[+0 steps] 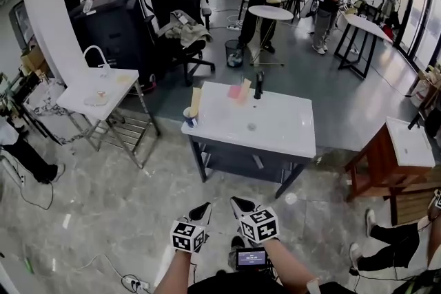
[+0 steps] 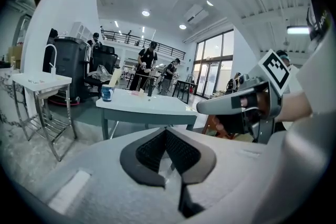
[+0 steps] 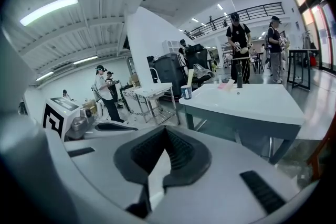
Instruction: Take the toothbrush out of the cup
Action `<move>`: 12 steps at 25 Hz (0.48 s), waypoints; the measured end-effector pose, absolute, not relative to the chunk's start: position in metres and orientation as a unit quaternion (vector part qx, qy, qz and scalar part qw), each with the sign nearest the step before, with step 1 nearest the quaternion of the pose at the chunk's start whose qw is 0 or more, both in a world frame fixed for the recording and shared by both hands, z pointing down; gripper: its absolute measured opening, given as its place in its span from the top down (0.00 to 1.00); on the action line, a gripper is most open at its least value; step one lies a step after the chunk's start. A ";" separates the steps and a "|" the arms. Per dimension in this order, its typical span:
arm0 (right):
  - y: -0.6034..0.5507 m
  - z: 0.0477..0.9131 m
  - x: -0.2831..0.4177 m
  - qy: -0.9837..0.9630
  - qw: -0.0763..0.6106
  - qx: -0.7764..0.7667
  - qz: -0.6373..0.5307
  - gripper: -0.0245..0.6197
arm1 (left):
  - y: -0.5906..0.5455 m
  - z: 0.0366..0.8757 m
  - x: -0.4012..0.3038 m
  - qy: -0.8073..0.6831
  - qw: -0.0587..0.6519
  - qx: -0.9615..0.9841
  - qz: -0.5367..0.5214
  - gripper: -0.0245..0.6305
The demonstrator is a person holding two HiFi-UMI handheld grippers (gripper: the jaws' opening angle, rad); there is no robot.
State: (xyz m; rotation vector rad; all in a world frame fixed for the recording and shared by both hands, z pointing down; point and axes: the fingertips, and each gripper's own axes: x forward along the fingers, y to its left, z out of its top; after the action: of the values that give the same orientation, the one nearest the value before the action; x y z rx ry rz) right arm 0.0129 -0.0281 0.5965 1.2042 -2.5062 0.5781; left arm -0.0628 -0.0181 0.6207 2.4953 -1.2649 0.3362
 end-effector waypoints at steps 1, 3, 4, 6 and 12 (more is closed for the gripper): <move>-0.042 0.595 0.014 -0.875 0.149 0.415 0.200 0.95 | -0.032 0.620 -0.061 -0.446 0.160 0.873 0.118 0.95; -0.068 0.593 0.015 -0.880 0.147 0.406 0.199 0.95 | -0.059 0.615 -0.058 -0.452 0.156 0.870 0.118 0.95; -0.081 0.592 0.017 -0.882 0.147 0.402 0.199 0.95 | -0.072 0.612 -0.055 -0.455 0.154 0.869 0.117 0.95; -0.104 0.589 0.019 -0.885 0.148 0.394 0.199 0.95 | -0.095 0.608 -0.052 -0.461 0.152 0.866 0.116 0.95; -0.158 0.588 0.026 -0.895 0.147 0.371 0.201 0.95 | -0.143 0.605 -0.047 -0.483 0.152 0.854 0.118 0.95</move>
State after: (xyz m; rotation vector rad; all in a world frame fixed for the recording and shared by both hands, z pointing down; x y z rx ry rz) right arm 0.0256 -0.1581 0.5884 1.0666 -2.5753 0.5789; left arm -0.0471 -0.1429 0.6052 2.4513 -1.3861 0.3377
